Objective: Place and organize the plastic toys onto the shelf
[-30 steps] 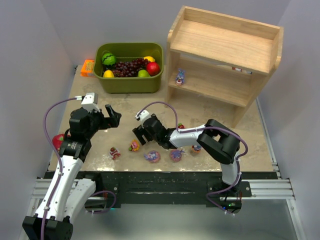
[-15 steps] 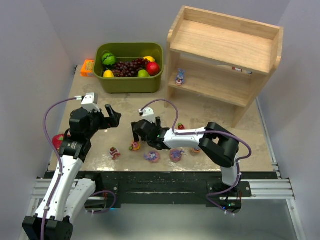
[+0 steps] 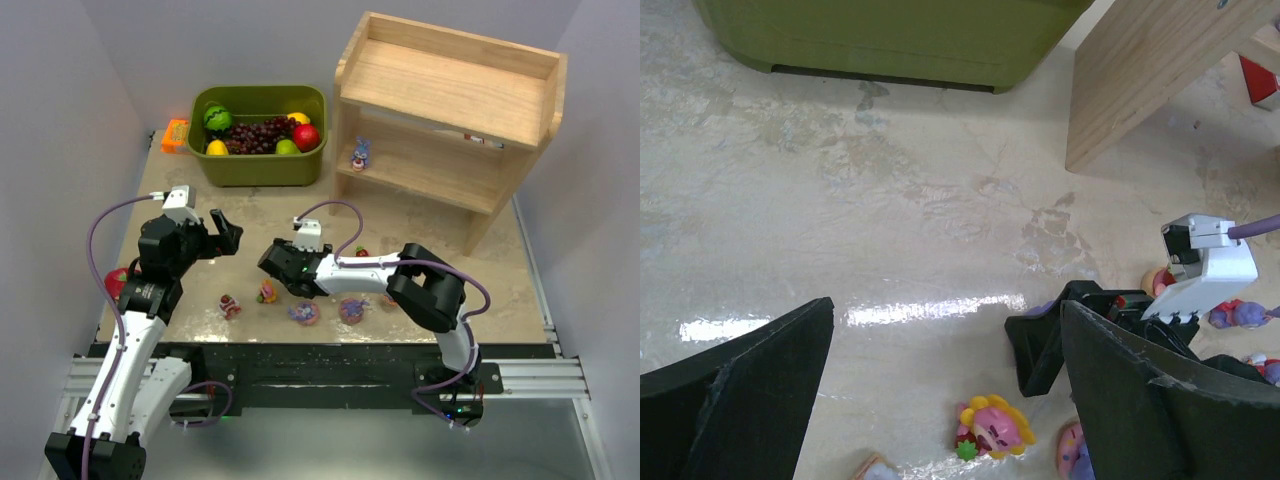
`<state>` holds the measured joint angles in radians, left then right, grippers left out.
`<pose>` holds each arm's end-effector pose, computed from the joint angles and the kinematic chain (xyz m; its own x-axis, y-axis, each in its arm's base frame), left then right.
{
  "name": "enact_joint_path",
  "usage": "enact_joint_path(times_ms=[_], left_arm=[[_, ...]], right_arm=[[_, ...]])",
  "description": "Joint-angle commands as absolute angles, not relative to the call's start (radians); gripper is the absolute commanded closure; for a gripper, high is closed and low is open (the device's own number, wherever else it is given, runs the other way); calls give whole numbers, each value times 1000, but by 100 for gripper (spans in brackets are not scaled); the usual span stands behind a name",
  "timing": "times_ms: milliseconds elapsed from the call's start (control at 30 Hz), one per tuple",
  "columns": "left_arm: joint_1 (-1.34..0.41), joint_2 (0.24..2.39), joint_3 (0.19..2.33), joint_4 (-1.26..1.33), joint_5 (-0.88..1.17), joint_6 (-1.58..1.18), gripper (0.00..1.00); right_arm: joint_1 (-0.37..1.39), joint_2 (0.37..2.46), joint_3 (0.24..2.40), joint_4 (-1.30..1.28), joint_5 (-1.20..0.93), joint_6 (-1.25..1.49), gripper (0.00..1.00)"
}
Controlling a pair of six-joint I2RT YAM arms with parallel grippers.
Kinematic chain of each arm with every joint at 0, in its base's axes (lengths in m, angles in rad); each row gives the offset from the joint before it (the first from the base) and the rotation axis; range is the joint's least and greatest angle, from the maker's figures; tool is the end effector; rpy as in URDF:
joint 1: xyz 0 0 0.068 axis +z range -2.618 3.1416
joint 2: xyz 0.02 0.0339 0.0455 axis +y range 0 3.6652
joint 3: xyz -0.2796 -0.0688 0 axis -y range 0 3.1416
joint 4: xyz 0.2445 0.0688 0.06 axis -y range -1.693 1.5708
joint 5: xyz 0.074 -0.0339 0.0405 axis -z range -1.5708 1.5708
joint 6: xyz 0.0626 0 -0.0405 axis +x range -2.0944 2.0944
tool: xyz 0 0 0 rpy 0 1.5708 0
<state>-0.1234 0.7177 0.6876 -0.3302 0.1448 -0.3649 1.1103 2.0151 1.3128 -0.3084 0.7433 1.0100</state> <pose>0.1803 -0.0315 0.3021 -0.4181 -0.3040 -0.8560 0.1141 0.9173 -0.3815 0.2288 0.3658 0.1521 -0.6235 0.1461 -0.7681 0.0530 0.9880 0.1450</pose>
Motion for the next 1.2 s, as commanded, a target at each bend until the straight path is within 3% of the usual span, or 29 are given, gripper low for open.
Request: enact_joint_path(times_ms=[0,433,967,1167], left_arm=[[-115,709,693,-307,156,-364,1],[-118,701,693,-307,161,-361,0],[-132,695,695,-314,143,-356,0],[-132,698,695,-318,143,-354,1]], right_arm=[[1149,2058,1428,-399,827,1192,1],[1155,2161,1529,-660,851,1460,3],[1143,2267,1601,-664,868,1445,27],[1131,2275,1594,-638,873,1434,45]])
